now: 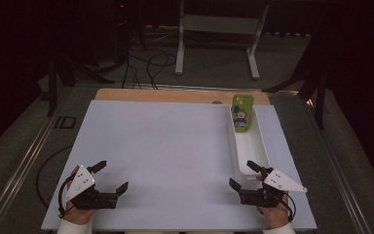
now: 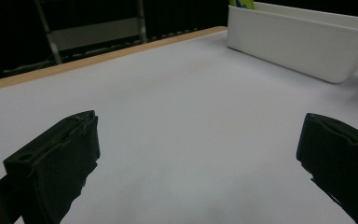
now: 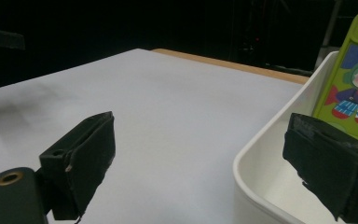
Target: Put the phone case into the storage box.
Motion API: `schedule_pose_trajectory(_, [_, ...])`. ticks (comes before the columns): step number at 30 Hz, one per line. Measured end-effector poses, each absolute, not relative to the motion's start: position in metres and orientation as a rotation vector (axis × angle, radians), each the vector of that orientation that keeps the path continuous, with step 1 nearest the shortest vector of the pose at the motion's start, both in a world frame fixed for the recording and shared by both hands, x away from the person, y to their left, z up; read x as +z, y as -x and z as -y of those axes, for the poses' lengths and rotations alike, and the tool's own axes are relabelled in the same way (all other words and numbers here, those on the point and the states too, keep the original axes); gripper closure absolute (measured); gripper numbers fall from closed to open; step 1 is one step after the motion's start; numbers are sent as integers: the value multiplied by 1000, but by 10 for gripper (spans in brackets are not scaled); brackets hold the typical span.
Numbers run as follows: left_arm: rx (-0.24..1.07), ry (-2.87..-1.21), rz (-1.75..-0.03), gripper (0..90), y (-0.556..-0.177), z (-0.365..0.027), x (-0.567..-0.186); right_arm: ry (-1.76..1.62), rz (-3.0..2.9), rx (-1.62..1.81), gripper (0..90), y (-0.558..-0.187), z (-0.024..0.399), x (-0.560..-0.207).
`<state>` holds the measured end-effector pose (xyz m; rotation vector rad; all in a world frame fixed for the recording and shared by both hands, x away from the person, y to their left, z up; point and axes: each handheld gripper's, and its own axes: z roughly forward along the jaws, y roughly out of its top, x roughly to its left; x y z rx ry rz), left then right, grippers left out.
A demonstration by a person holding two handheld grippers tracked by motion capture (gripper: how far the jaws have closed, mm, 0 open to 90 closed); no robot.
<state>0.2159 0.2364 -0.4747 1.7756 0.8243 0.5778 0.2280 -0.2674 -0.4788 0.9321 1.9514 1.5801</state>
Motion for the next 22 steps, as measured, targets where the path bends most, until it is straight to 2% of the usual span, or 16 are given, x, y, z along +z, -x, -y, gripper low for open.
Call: schedule_pose_trajectory(22, [593, -1827, -803, 0, -216, -233, -482, -960, -1959, 1589, 88, -231, 267, -476])
